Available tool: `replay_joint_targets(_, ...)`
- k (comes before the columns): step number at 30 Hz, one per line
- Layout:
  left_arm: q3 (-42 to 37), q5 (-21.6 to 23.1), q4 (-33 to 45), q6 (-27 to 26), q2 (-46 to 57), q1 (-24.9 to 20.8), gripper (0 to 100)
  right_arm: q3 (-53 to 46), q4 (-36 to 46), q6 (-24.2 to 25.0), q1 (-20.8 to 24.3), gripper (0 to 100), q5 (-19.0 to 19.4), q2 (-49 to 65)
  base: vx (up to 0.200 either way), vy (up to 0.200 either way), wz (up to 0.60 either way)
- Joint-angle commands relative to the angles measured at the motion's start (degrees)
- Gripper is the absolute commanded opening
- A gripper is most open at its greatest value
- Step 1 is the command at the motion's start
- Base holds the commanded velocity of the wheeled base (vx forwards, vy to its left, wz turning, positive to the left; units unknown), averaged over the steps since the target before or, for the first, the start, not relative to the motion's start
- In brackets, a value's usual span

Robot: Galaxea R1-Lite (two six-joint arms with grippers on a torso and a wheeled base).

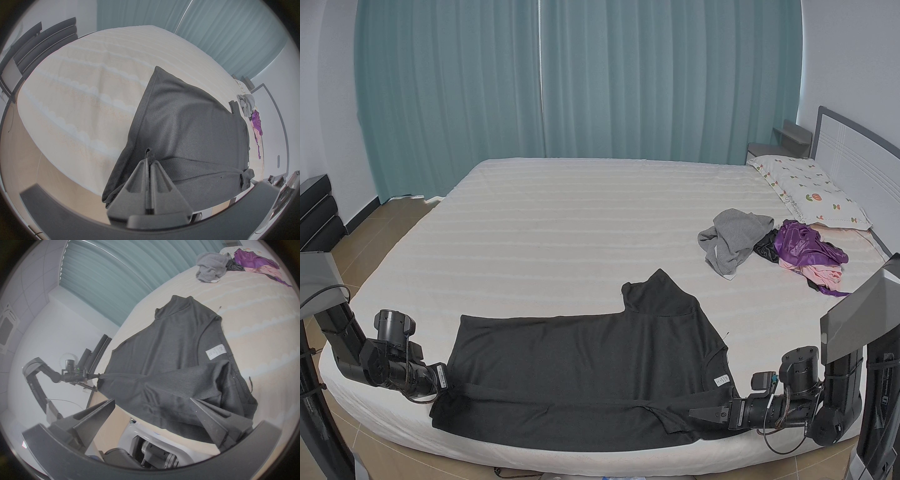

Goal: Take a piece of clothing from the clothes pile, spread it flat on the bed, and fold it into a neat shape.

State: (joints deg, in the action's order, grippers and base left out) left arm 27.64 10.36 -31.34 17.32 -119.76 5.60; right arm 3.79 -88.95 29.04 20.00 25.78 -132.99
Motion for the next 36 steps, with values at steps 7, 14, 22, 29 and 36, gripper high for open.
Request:
replay_joint_targets(7, 0.05, -0.08, -0.03, -0.01, -0.12, 0.29, 0, 6.67, -0.78, 0.58, -0.93, 100, -5.83, -5.44, 0.0, 0.0, 0.0)
replay_joint_targets(14, 0.05, -0.08, -0.03, -0.01, -0.12, 0.38, 0, 8.86, -0.78, 1.37, -2.6, 100, -8.64, -6.58, 0.0, 0.0, 0.0)
replay_joint_targets(22, 0.14, -0.08, -0.03, -0.01, 0.05, 1.0, 0, 8.25, -0.78, 3.31, -4.45, 100, -8.56, -3.51, 0.0, 0.0, 0.0)
replay_joint_targets(29, 0.23, 0.01, -0.03, -0.01, -0.03, 1.0, 0, 9.04, -0.78, 3.13, -8.67, 100, -8.03, -3.51, 0.0, 0.0, 0.0)
replay_joint_targets(36, 0.14, 0.01, -0.12, -0.01, -0.03, 1.0, 0, 10.45, -0.78, 2.16, -8.14, 100, -8.03, -7.29, 0.0, 0.0, 0.0)
